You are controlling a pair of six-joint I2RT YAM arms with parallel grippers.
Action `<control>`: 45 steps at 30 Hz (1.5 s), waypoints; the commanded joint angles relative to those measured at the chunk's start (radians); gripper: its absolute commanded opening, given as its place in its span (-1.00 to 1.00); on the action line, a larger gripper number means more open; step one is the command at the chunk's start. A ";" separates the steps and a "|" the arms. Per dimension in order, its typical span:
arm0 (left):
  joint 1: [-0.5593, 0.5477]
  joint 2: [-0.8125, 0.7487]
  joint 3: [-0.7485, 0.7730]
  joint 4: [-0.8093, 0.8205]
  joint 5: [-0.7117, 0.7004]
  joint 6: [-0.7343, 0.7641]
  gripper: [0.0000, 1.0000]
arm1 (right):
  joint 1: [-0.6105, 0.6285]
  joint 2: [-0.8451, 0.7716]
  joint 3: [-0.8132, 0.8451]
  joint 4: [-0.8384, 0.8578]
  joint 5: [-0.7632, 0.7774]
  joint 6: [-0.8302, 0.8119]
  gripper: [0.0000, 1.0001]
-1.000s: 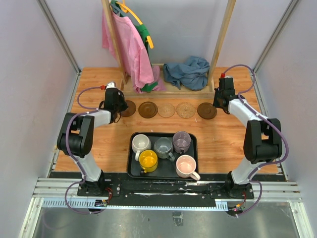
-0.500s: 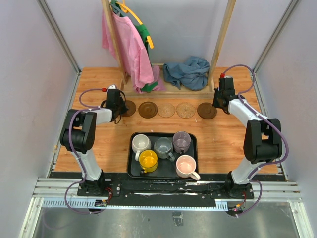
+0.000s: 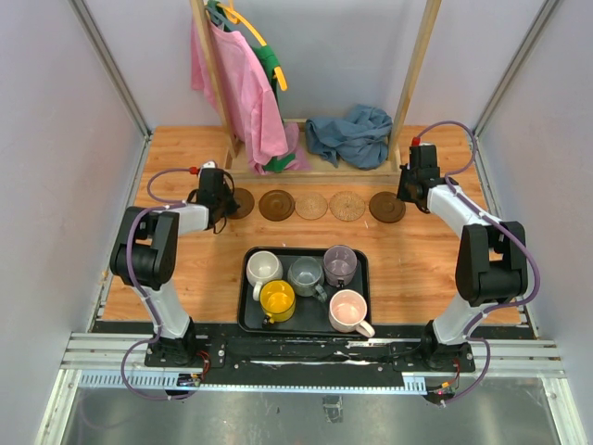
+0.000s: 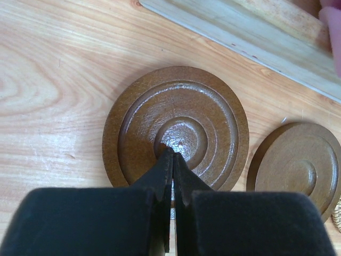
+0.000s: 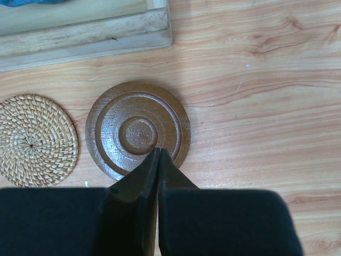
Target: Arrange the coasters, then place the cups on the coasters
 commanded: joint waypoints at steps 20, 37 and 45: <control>0.007 -0.042 -0.051 -0.074 0.016 -0.023 -0.99 | -0.014 -0.001 0.028 -0.010 -0.027 0.024 -0.99; 0.007 -0.060 -0.028 -0.021 0.001 -0.031 -0.99 | -0.015 0.000 0.040 -0.006 -0.016 0.018 -0.99; 0.009 0.017 0.090 0.148 0.021 -0.040 -0.99 | -0.014 0.003 0.045 0.000 0.003 0.009 -0.99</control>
